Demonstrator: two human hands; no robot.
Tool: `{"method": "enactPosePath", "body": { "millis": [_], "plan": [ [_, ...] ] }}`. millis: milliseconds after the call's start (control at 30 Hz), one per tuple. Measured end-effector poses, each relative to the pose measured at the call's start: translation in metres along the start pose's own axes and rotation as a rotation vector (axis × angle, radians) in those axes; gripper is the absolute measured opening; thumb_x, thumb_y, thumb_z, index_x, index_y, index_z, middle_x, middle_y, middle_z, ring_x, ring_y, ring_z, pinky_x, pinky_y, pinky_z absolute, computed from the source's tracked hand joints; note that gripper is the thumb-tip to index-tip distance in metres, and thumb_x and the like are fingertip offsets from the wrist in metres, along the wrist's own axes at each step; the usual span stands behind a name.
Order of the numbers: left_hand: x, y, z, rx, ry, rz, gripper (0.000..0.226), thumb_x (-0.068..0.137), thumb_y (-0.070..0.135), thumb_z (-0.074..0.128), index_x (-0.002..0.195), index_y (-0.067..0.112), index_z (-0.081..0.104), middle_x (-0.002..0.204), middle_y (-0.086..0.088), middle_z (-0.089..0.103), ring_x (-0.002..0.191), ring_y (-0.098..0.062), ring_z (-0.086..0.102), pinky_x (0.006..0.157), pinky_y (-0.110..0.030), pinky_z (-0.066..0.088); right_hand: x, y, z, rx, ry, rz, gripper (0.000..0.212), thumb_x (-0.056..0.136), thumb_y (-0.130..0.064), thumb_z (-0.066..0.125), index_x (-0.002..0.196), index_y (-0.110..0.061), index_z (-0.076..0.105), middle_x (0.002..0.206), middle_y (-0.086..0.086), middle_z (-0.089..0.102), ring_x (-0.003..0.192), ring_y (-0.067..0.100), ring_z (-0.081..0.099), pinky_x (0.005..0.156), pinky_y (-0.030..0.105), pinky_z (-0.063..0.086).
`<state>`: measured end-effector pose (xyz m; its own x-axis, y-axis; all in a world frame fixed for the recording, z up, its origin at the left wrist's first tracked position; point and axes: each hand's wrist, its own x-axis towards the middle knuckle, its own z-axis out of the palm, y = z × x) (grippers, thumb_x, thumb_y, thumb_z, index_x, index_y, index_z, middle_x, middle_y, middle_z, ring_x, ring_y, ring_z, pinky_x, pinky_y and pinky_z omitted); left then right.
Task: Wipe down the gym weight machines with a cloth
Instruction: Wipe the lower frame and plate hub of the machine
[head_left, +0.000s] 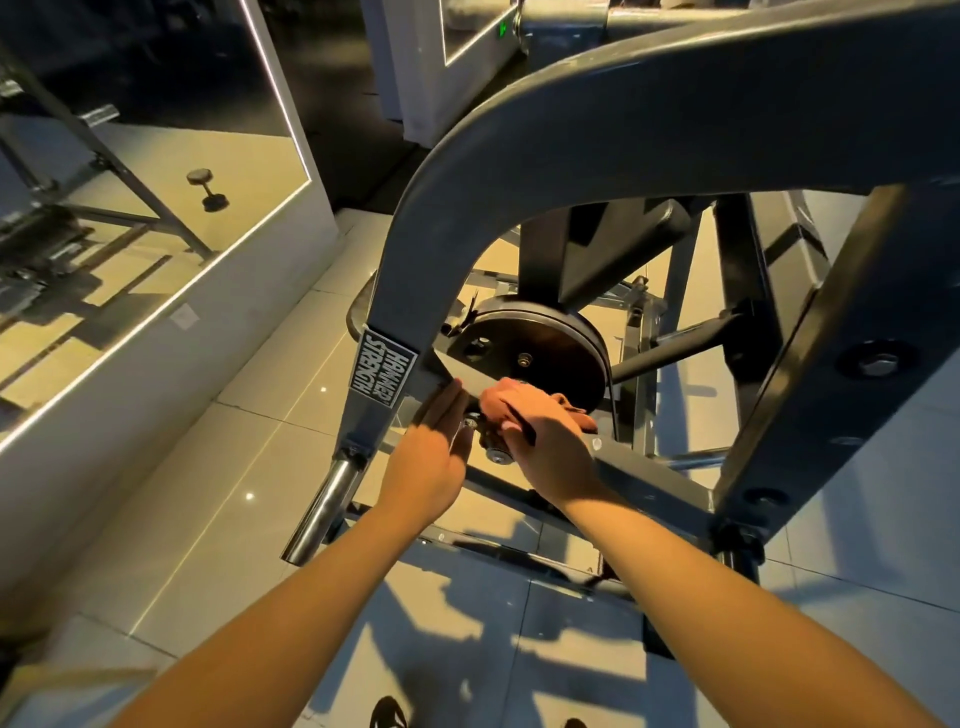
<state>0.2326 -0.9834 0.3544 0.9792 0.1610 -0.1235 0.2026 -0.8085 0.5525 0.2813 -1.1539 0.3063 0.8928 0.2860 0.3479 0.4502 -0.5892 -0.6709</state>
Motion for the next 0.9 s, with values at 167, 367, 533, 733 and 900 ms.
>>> {"method": "enactPosePath", "body": {
  "millis": [167,367,533,733,900],
  "plan": [
    [0.003,-0.005,-0.005,-0.037,0.031,0.069,0.029,0.104,0.027,0.051,0.122,0.006,0.059,0.108,-0.012,0.062,0.082,-0.021,0.061,0.077,-0.041,0.057,-0.016,0.006,-0.005,-0.050,0.214,0.038,0.055,0.106,-0.053,0.021,0.097,-0.019,0.063,0.090,0.003,0.066,0.080,0.015,0.059,0.078,0.028,0.052],
    [0.011,-0.018,-0.014,-0.095,0.122,0.093,0.009,0.101,0.014,0.050,0.104,0.009,0.057,0.095,-0.006,0.053,0.079,-0.021,0.058,0.070,-0.043,0.055,0.038,-0.039,0.023,0.036,0.017,-0.075,0.033,0.102,-0.016,0.054,0.135,-0.020,0.058,0.127,0.005,0.064,0.114,0.021,0.061,0.101,0.033,0.053],
    [0.009,-0.021,-0.008,-0.183,0.088,0.070,0.017,0.103,0.016,0.051,0.117,0.011,0.059,0.098,-0.008,0.056,0.082,-0.021,0.061,0.073,-0.044,0.058,0.022,-0.009,0.007,-0.006,0.006,-0.052,0.034,0.104,-0.029,0.050,0.134,-0.020,0.062,0.125,0.001,0.067,0.115,0.012,0.061,0.105,0.022,0.046],
    [0.010,-0.021,-0.005,-0.160,0.070,0.110,0.029,0.103,0.017,0.052,0.130,0.007,0.057,0.123,-0.011,0.054,0.100,-0.019,0.058,0.088,-0.038,0.055,0.024,-0.017,0.021,0.045,0.202,0.110,0.042,0.108,-0.045,0.029,0.093,-0.022,0.061,0.084,0.002,0.062,0.077,0.012,0.057,0.076,0.019,0.046],
    [0.011,-0.024,-0.007,-0.166,0.160,0.170,0.017,0.097,0.004,0.050,0.110,0.005,0.060,0.103,-0.002,0.050,0.098,-0.023,0.052,0.090,-0.046,0.051,0.046,-0.044,0.030,0.064,-0.016,-0.072,0.039,0.106,-0.024,0.044,0.144,-0.018,0.052,0.139,0.006,0.058,0.127,0.021,0.055,0.108,0.032,0.046]
  ]
}}
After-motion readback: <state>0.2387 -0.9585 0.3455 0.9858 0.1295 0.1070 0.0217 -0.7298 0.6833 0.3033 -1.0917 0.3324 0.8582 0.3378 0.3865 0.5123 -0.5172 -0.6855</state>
